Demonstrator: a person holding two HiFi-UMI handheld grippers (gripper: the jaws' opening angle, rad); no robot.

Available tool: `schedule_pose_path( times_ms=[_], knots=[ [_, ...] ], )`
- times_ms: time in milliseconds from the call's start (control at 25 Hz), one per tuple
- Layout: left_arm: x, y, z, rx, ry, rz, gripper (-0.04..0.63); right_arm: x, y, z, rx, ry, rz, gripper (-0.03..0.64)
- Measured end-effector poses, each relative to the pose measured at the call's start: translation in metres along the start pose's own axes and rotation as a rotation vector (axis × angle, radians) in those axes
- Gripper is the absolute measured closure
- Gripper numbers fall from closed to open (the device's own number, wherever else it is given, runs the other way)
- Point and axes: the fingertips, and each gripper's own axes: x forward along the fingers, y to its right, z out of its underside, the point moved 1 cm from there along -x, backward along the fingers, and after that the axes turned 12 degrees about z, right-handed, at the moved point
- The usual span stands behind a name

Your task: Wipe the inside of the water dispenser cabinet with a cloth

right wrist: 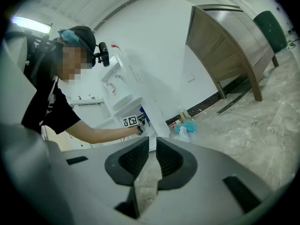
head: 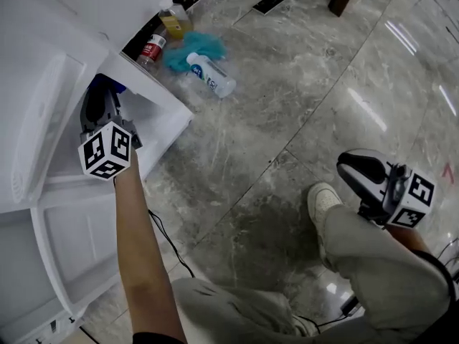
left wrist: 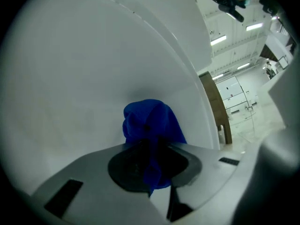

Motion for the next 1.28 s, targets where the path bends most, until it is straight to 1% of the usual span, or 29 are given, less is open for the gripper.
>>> schedule_pose_path(
  times_ms=[80,120,240,320,440,560,680,800,1000,1160,1280],
  knots=[
    [-0.002,-0.002,-0.022,-0.004,0.063,-0.012,0.532,0.003,0.001,0.0,0.011,0.008,-0.004,0.575],
    [-0.002,-0.002,-0.031,-0.003,0.08,-0.013,0.532,0.005,0.001,0.001,0.015,0.01,-0.006,0.575],
    [-0.001,-0.001,-0.042,-0.02,0.093,-0.011,0.534,0.006,-0.002,0.002,0.017,0.009,-0.013,0.575],
    [0.001,-0.002,-0.044,-0.025,0.108,-0.016,0.534,0.007,0.0,0.002,0.015,0.007,-0.01,0.575],
    [0.005,-0.007,-0.043,-0.012,0.123,-0.031,0.534,0.008,0.002,0.0,0.016,0.005,-0.004,0.575],
    [0.015,-0.024,-0.04,-0.014,0.115,-0.076,0.535,0.005,0.004,0.002,0.016,-0.005,0.001,0.575],
    [0.025,-0.042,-0.038,-0.039,0.113,-0.125,0.537,-0.001,0.009,0.005,0.019,-0.01,0.019,0.575],
    [0.027,-0.046,-0.037,-0.045,0.117,-0.145,0.538,-0.007,0.015,0.008,0.028,-0.014,0.034,0.575],
    [0.018,-0.035,-0.04,-0.024,0.133,-0.156,0.538,-0.007,0.014,0.009,0.035,-0.015,0.032,0.575],
    [0.003,-0.015,-0.044,-0.035,0.178,-0.162,0.538,0.0,0.008,0.006,0.037,-0.008,0.005,0.575],
    [0.005,-0.013,-0.044,-0.027,0.175,-0.161,0.538,0.002,0.006,0.005,0.034,-0.009,-0.005,0.575]
  ],
)
